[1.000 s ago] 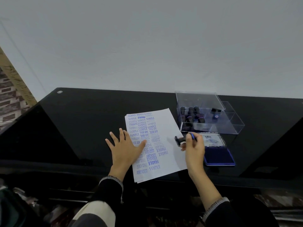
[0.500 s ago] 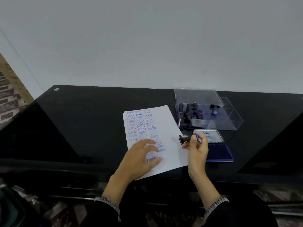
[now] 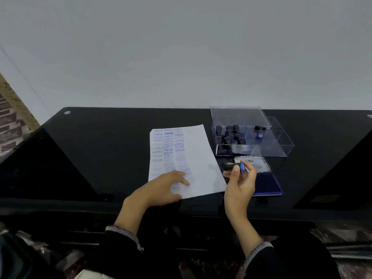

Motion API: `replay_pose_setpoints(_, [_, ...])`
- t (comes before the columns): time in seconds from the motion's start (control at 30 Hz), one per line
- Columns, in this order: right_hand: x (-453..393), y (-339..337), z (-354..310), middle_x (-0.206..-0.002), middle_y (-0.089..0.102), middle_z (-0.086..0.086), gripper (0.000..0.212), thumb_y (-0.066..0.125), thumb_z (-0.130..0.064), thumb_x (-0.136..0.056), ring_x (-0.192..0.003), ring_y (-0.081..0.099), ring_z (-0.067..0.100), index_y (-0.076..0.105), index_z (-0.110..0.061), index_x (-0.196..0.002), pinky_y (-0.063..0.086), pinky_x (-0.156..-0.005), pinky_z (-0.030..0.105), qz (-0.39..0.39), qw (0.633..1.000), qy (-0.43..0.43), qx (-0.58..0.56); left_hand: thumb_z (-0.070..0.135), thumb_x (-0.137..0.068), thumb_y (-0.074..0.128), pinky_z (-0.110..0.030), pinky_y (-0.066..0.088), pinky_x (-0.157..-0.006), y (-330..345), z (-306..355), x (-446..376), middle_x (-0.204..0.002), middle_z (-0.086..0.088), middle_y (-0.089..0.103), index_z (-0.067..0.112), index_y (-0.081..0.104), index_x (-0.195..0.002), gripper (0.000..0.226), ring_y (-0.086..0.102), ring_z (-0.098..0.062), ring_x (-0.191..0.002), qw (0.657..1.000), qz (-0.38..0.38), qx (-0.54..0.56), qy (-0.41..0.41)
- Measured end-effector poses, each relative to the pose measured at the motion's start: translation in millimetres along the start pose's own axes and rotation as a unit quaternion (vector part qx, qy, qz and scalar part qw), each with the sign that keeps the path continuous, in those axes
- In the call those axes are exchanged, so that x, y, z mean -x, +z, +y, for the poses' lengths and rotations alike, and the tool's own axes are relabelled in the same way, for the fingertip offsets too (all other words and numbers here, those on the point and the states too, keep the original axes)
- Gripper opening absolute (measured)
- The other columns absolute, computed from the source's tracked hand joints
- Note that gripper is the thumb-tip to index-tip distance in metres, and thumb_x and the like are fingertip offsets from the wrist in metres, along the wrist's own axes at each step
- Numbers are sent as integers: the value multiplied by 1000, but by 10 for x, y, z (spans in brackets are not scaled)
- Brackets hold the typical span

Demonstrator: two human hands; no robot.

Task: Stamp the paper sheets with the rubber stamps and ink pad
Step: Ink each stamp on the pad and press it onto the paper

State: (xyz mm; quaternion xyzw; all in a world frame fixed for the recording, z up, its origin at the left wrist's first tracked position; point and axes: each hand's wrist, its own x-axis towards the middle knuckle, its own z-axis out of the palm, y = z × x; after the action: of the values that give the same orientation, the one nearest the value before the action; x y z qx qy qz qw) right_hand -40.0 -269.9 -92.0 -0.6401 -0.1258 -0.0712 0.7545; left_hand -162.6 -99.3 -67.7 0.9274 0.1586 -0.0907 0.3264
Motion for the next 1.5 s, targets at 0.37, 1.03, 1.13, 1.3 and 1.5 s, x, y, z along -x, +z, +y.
replay_pose_setpoints(0.37, [-151, -241, -113, -94, 65, 3, 19, 48, -17, -98, -78, 67, 13, 52, -19, -116, 54, -77, 21, 31, 1000, 4, 0, 27, -96, 52, -28, 38, -102, 503, 462, -163, -118, 23, 56, 32, 61, -110, 18, 48, 3, -114, 971, 216, 61, 81])
replay_pose_setpoints(1.03, [-582, -1173, -7, -86, 66, 7, 13, 47, -24, -99, -68, 64, 17, 58, -31, -97, 55, -74, 41, 70, 994, 27, 81, 70, -83, 50, -27, -4, -118, 1082, 1079, -849, -159, 13, 16, 27, 19, -152, 87, 2, -6, -147, 970, 197, -70, 127])
replay_pose_setpoints(1.13, [-598, -1186, 24, -81, 65, 1, 14, 45, -26, -100, -66, 63, 15, 57, -32, -96, 54, -71, 35, 48, 992, 15, 114, 65, -85, 51, -27, -4, -119, 1091, 1081, -853, -159, 14, 16, 27, 19, -152, 84, 3, -5, -147, 970, 194, -67, 131])
replay_pose_setpoints(1.3, [-611, -1211, 27, -76, 63, 2, 12, 44, -17, -100, -64, 57, 8, 54, -24, -100, 45, -61, 12, -36, 980, -17, 196, 59, -88, 52, -25, -5, -118, 1089, 1074, -860, -158, 14, 17, 27, 20, -152, 78, 5, -5, -146, 970, 196, -61, 130])
replay_pose_setpoints(1.5, [-619, -1188, -16, -72, 58, -2, 11, 45, -11, -98, -67, 54, 3, 51, -20, -99, 38, -55, 8, -116, 953, -71, 270, 59, -88, 52, -27, -3, -120, 1090, 1080, -853, -158, 14, 17, 26, 20, -152, 78, 7, -5, -146, 971, 194, -64, 127])
